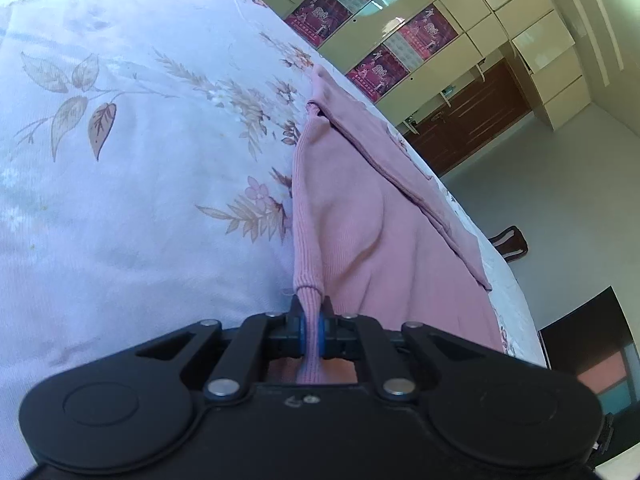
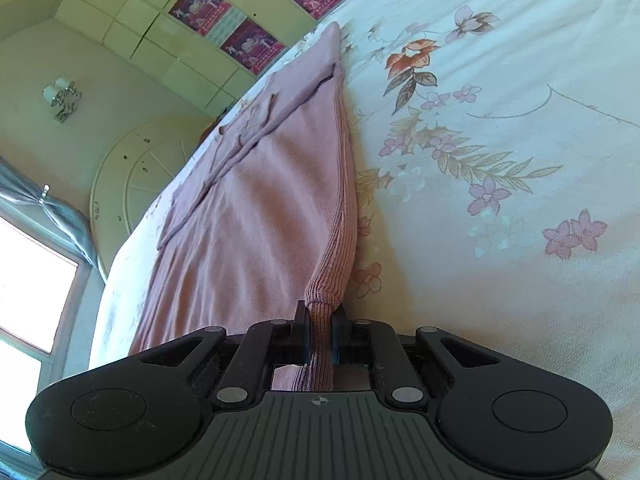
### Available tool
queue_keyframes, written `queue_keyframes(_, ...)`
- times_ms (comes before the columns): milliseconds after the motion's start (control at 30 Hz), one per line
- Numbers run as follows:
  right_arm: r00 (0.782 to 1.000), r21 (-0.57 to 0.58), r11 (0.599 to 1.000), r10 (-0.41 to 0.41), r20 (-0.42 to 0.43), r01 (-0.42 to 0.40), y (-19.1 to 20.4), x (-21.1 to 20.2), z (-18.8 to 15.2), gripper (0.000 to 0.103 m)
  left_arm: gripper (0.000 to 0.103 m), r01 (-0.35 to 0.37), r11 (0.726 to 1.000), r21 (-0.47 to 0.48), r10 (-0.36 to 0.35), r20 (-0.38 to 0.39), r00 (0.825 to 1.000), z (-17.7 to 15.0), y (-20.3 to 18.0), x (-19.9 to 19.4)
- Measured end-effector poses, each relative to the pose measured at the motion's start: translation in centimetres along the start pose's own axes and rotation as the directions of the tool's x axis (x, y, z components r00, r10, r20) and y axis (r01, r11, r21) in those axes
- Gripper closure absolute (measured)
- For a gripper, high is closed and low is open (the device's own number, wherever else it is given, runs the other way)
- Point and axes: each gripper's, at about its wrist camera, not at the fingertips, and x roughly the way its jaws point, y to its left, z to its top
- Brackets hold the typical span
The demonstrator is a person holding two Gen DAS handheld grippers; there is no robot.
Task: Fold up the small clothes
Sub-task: 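Grasp the ribbed hem of the sweatshirt with both grippers, then lift the hem with both grippers and fold it toward the collar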
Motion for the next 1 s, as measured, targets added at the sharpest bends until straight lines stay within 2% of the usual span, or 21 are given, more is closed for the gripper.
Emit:
queue_keyframes(167, 0.995, -0.041, 0.998, 0.053, 0.084, -0.05, 2.4, -2.1, 1.7, 0.094, 0.098, 0.065, 0.998, 0.001, -0.065, 0.07, 0.995, 2.2, -2.2, -1.1)
queue_keyframes(367, 0.981, -0.069, 0.993, 0.103, 0.164, -0.092, 5.9, -1.7, 6.5, 0.094, 0.098, 0.127, 0.992, 0.005, -0.127, 0.135, 0.983, 8.2, -5.6, 0.9)
queue_keyframes(500, 0.982, -0.083, 0.996, 0.05, 0.18, -0.035, 8.2, 0.4, 11.6, 0.094, 0.098, 0.133, 0.991, 0.033, -0.137, 0.131, 0.982, 13.1, -8.1, 4.4)
queue_keyframes(733, 0.98, -0.034, 0.999, 0.037, 0.197, -0.03, 9.7, 6.2, 21.1, 0.094, 0.098, 0.108, 0.993, 0.041, -0.111, 0.096, 0.989, 20.5, -9.9, 12.8)
queue_keyframes(867, 0.983, 0.028, 0.999, 0.016, 0.184, -0.022, 8.3, 10.7, 25.6, 0.094, 0.098, 0.085, 0.995, 0.053, -0.088, 0.05, 0.995, 23.5, -9.5, 17.8)
queue_keyframes(1000, 0.989, 0.109, 0.994, -0.005, 0.148, -0.011, 5.5, 15.6, 28.9, 0.094, 0.098, 0.056, 0.996, 0.07, -0.055, -0.006, 0.998, 25.1, -8.6, 22.9)
